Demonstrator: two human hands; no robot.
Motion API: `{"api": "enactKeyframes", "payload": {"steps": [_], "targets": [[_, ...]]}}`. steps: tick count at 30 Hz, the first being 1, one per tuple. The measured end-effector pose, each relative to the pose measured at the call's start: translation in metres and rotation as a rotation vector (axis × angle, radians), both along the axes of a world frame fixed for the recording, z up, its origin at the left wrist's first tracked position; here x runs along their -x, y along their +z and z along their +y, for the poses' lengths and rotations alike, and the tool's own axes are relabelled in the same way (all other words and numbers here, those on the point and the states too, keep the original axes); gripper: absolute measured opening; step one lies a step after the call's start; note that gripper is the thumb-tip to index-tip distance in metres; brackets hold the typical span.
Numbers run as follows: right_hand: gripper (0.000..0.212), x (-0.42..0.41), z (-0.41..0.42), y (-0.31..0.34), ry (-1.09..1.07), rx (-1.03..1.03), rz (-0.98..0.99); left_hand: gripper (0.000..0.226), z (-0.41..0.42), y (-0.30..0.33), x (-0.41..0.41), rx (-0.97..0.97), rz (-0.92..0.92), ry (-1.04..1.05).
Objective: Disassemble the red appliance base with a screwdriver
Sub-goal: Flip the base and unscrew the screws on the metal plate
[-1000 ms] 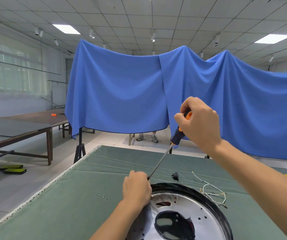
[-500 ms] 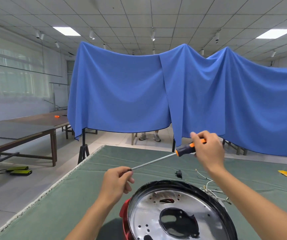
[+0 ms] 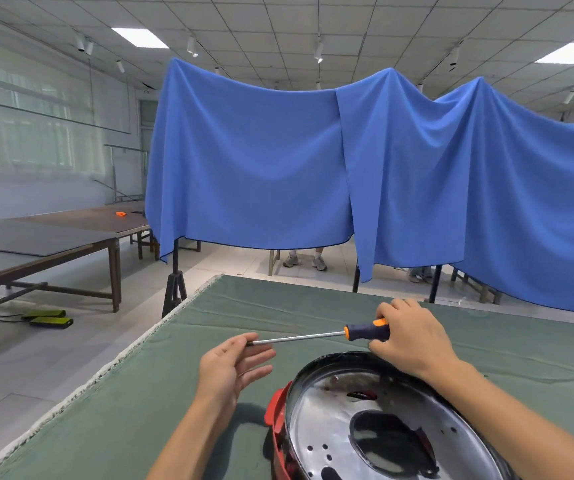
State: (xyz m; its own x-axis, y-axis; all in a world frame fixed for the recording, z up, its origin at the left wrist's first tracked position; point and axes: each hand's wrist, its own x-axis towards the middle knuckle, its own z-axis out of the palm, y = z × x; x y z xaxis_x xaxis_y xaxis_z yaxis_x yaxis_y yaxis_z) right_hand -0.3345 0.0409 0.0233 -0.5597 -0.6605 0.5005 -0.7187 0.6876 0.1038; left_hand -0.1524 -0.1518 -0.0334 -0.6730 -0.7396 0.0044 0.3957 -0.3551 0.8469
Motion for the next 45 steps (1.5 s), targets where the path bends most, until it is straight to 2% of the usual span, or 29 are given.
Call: {"api": "enactKeyframes", "payload": {"steps": [5,8,11,14,18,23,27,32,35,40,45], "targets": [[0.014,-0.016,-0.016,-0.01,0.15,-0.041,0.107,0.024,-0.005,-0.001,0.0,-0.254,0.127,0.042],[0.028,-0.02,-0.02,-0.015,0.167,-0.051,0.174,0.022,-0.011,-0.007,-0.008,-0.392,0.112,0.07],[0.034,-0.018,-0.016,-0.016,0.071,-0.112,0.168,0.021,-0.023,-0.016,-0.017,-0.427,0.054,0.212],[0.036,-0.011,-0.006,-0.017,-0.009,-0.109,0.155,0.019,-0.033,-0.021,-0.02,-0.226,-0.047,0.342],[0.036,-0.009,-0.002,-0.018,-0.042,0.039,-0.051,0.016,-0.027,-0.027,-0.013,0.144,-0.279,0.392],[0.033,-0.017,-0.007,-0.029,-0.056,0.104,-0.155,0.011,-0.017,-0.034,-0.009,0.385,-0.344,0.385],[0.035,-0.023,-0.011,-0.035,-0.022,0.093,-0.192,0.015,-0.019,-0.041,-0.011,0.463,-0.436,0.375],[0.036,-0.027,-0.011,-0.039,-0.01,0.002,-0.184,0.022,-0.027,-0.045,-0.013,0.731,-0.725,0.446],[0.037,-0.027,-0.011,-0.041,0.003,-0.01,-0.204,0.018,-0.03,-0.048,-0.01,0.758,-0.757,0.456],[0.034,-0.026,-0.013,-0.043,0.012,-0.026,-0.21,0.015,-0.031,-0.05,-0.005,0.695,-0.675,0.439],[0.032,-0.026,-0.015,-0.043,0.029,-0.064,-0.213,0.011,-0.034,-0.051,-0.005,0.816,-0.788,0.443]]}}
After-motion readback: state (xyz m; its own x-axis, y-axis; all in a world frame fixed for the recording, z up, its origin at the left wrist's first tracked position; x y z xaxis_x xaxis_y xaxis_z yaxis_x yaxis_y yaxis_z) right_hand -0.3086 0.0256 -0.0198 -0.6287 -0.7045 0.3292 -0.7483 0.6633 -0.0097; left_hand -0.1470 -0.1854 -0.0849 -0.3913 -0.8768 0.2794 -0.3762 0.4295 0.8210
